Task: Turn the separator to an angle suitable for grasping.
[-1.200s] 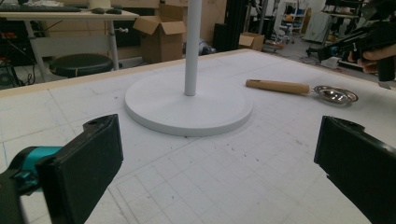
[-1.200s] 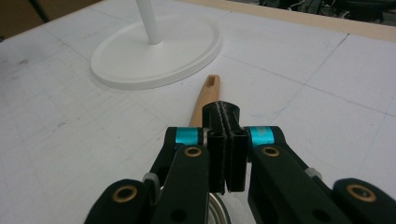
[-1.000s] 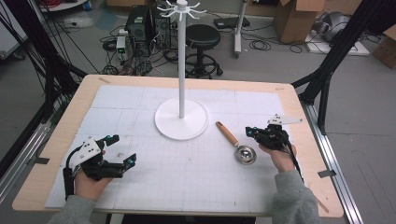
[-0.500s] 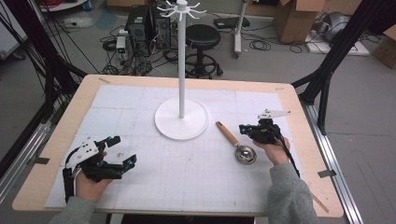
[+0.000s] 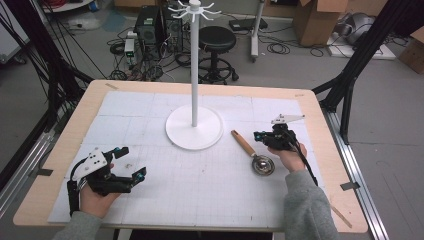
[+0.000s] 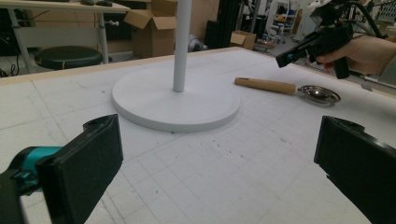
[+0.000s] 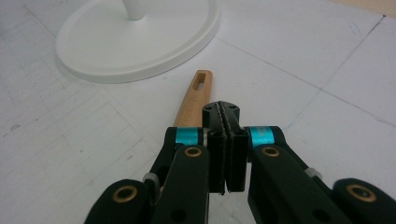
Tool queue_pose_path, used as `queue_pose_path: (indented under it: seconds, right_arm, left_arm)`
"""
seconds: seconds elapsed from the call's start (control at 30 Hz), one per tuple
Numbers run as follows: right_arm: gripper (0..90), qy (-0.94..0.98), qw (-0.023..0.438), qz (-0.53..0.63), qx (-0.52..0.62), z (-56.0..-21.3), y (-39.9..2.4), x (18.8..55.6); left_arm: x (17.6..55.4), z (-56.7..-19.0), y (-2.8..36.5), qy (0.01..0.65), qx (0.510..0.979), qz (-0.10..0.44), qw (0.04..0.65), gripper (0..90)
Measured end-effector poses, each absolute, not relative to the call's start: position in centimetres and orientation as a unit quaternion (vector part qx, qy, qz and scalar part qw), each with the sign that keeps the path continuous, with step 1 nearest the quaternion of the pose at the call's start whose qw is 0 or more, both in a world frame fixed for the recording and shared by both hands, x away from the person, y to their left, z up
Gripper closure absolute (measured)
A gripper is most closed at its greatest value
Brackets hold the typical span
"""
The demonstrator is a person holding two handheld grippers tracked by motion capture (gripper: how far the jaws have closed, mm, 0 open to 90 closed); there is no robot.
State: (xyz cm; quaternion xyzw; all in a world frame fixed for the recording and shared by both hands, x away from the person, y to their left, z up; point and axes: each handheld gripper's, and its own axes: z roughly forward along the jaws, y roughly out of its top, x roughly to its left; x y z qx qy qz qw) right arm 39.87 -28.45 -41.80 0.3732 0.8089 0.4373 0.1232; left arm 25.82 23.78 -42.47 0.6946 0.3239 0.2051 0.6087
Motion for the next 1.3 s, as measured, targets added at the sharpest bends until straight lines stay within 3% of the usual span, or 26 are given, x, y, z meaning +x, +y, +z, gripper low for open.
queue_pose_path:
  seconds: [0.6, 1.3]
  right_arm:
    - [90.0, 0.837, 0.112, 0.398, 0.359, -42.9, -26.4, 42.7]
    - [90.0, 0.855, 0.085, 0.369, 0.355, -44.2, -25.4, 43.2]
  left_arm:
    - [24.8, -42.9, 25.1, 0.338, 0.697, 0.215, 0.594, 1.7]
    - [24.8, -43.1, 25.1, 0.343, 0.7, 0.211, 0.59, 1.7]
